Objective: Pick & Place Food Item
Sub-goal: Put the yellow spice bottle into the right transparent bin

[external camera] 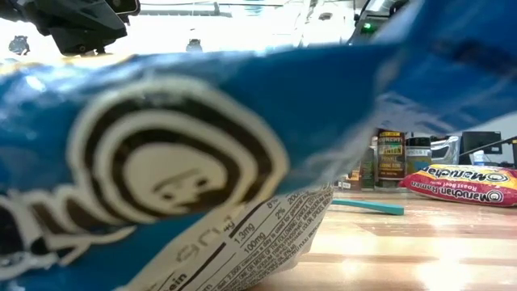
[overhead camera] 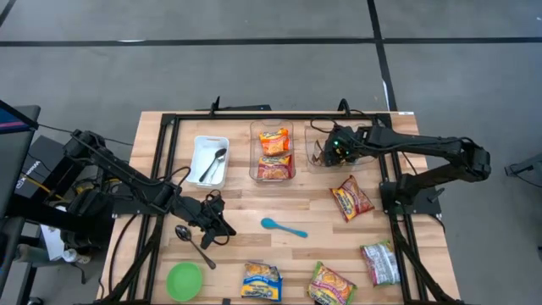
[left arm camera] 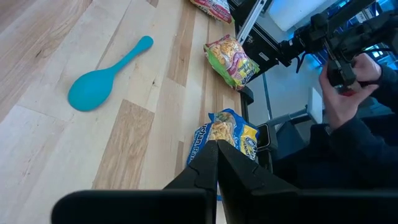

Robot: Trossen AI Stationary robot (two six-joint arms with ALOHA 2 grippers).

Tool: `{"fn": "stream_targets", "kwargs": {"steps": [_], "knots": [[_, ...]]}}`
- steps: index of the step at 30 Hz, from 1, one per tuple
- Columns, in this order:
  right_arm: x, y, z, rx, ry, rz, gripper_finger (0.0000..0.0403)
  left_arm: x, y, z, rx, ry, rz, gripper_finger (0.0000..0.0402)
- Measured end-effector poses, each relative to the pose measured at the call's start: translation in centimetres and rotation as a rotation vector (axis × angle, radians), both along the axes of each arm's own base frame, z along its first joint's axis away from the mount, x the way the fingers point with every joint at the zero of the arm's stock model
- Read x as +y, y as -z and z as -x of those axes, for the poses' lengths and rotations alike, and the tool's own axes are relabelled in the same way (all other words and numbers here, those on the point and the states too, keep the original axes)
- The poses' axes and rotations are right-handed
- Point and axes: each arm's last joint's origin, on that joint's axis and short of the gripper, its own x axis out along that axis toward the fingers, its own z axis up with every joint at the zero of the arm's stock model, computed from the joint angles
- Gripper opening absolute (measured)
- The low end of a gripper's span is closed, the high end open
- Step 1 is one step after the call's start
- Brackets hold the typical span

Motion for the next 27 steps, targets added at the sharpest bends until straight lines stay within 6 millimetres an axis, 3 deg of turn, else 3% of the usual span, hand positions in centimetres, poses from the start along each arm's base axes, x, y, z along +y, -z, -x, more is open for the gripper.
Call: {"fn": "stream_targets", "kwargs": {"steps": [10,15,27], "knots": [[0.0,0.1,0.0,-0.003,0.010,0.003,0.0246,0.0,0.0,0.0,0.000,0.000,0.000,0.0000],[0.2,1.8,0.4,0.009,0.024,-0.012,0.0246,0.0,0.0,0.0,0.000,0.000,0.000,0.0000],[-0.1,2.5,-0.2,-0.010,0.050,-0.008,0.0246,0.0,0.0,0.0,0.000,0.000,0.000,0.0000]]}}
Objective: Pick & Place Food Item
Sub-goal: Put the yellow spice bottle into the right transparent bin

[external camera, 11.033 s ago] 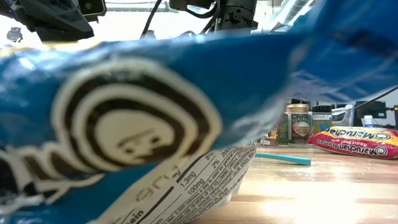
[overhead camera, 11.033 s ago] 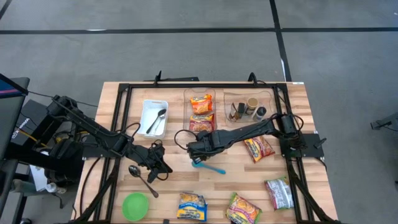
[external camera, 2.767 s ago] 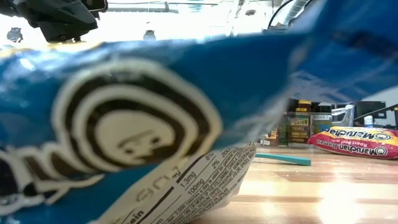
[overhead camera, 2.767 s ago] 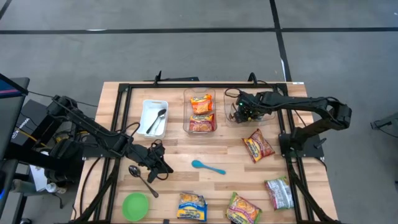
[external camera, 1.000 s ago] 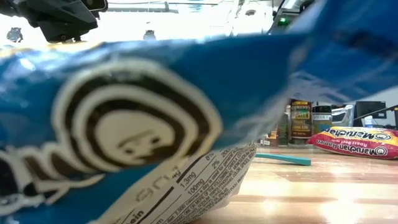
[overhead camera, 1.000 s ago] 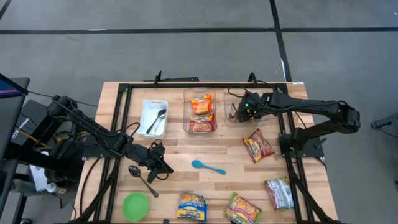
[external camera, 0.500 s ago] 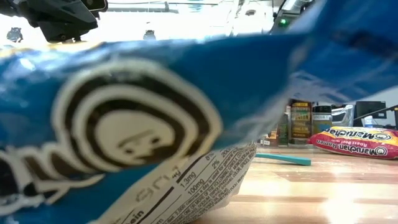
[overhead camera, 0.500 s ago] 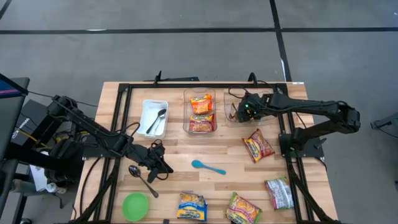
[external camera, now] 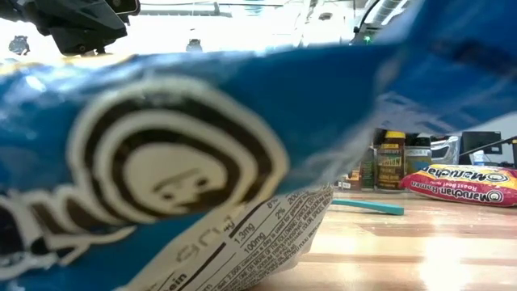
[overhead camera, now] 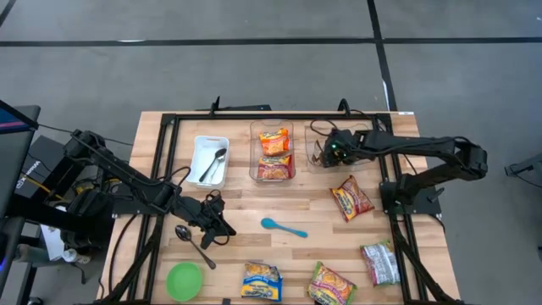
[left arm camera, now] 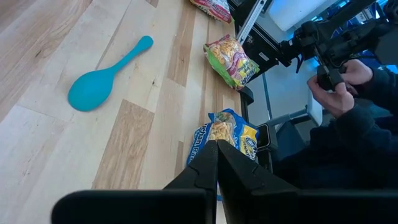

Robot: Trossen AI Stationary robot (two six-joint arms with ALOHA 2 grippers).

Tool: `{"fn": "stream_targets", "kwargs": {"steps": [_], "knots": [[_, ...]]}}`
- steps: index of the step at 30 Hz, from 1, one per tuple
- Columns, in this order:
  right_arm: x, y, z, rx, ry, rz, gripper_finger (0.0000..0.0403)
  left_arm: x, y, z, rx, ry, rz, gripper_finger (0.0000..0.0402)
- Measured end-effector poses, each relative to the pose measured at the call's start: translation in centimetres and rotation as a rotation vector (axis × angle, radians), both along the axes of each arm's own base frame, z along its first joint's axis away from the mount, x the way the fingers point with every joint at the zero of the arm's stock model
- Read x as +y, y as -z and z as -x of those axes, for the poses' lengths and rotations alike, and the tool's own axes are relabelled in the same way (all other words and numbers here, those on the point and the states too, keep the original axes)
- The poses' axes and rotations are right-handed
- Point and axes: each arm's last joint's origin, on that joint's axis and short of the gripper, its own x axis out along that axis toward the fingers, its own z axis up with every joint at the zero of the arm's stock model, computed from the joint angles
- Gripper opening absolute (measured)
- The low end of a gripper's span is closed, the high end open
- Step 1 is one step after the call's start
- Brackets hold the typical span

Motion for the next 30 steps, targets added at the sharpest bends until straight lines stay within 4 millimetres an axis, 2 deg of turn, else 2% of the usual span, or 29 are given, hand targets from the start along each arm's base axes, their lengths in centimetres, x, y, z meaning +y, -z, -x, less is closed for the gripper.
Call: {"fn": "stream_targets", "kwargs": {"steps": [13,25,30], "knots": [[0.01,-0.08,0.01,-0.021,0.041,-0.007,0.0252,-0.03,-0.09,-0.04,-0.009,0.000,0.005,0.0000],[0.03,-0.06,0.07,-0.014,0.041,-0.009,0.0323,-0.03,-0.11,-0.04,-0.011,0.000,0.006,0.0000],[0.03,-0.06,0.07,-0.013,0.040,-0.010,0.0341,-0.03,-0.11,-0.04,-0.011,0.000,0.006,0.0000]]}}
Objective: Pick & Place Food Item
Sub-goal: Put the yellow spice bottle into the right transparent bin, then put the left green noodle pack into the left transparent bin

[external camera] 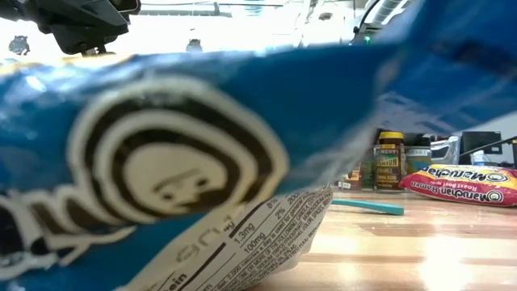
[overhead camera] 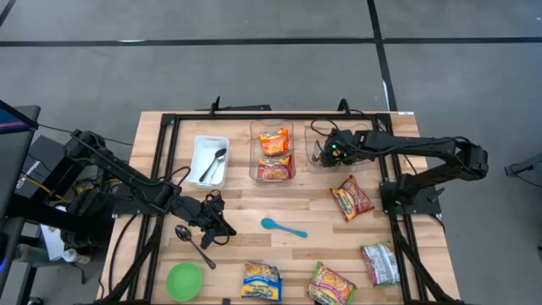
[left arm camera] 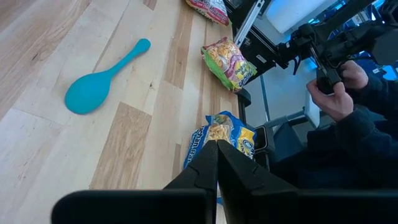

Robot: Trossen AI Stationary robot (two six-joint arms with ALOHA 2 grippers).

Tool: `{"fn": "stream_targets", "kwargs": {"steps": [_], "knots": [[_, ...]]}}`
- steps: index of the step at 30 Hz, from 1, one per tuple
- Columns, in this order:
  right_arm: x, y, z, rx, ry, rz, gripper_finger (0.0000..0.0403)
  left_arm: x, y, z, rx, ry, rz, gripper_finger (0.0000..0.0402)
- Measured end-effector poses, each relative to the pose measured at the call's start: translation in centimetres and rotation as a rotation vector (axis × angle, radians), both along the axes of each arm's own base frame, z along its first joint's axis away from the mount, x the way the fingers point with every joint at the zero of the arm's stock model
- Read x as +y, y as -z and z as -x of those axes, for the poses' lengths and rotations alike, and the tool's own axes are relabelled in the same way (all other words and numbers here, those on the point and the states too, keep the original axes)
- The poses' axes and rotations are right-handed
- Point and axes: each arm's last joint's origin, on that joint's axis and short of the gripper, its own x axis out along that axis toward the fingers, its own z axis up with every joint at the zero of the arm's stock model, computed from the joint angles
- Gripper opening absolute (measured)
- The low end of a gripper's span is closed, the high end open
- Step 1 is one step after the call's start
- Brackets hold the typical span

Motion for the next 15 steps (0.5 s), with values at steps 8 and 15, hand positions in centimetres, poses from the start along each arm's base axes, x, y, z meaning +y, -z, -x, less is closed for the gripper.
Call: {"fn": "stream_targets", "kwargs": {"steps": [8,15], "knots": [[0.1,-0.6,0.4,-0.022,0.000,0.008,0.0337,0.0,0.0,0.0,0.000,0.000,0.000,0.0000],[0.7,-2.2,1.4,-0.085,-0.011,0.037,0.0336,0.0,0.0,0.0,0.000,0.000,0.000,0.0000]]}}
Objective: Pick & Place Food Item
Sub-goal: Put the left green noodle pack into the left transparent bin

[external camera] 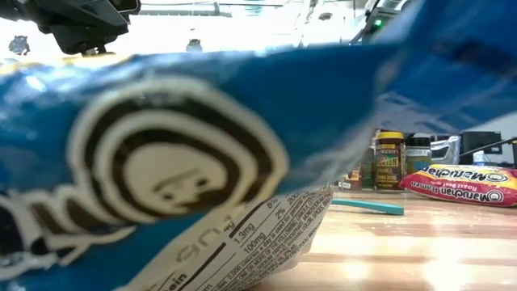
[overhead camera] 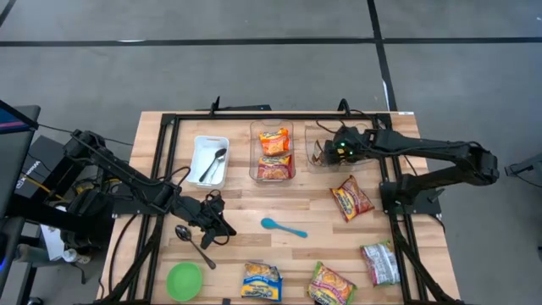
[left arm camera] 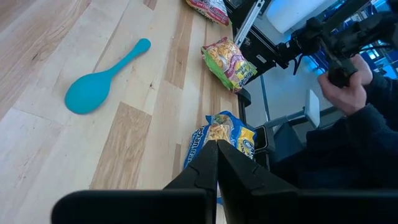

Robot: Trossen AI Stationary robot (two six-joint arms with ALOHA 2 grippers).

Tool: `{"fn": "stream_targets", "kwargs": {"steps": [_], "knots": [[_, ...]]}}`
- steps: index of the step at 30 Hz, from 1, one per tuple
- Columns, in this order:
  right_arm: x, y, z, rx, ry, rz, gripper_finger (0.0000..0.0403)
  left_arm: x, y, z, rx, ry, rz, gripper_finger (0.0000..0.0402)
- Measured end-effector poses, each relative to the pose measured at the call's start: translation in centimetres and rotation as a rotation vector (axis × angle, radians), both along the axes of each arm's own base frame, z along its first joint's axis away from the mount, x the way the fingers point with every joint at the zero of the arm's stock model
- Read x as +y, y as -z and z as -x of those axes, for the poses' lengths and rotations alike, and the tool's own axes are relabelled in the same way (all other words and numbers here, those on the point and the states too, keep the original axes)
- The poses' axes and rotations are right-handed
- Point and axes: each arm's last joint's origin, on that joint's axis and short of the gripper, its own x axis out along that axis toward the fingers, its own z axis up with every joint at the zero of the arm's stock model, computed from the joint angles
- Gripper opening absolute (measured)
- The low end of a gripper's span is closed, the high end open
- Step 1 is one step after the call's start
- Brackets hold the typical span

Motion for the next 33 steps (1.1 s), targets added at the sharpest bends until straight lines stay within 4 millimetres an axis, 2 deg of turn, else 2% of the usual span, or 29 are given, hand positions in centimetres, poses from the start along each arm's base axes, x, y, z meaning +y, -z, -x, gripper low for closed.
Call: {"fn": "stream_targets", "kwargs": {"steps": [12,23,33], "knots": [[1.2,-3.4,2.5,-0.162,-0.055,0.095,0.0336,0.0,0.0,0.0,0.000,0.000,0.000,0.0000],[5.7,-5.3,3.6,-0.334,-0.292,0.013,0.0336,0.0,0.0,0.0,0.000,0.000,0.000,0.0000],[10.0,-4.9,3.1,-0.334,-0.527,-0.140,0.0336,0.0,0.0,0.0,0.000,0.000,0.000,0.0000]]}}
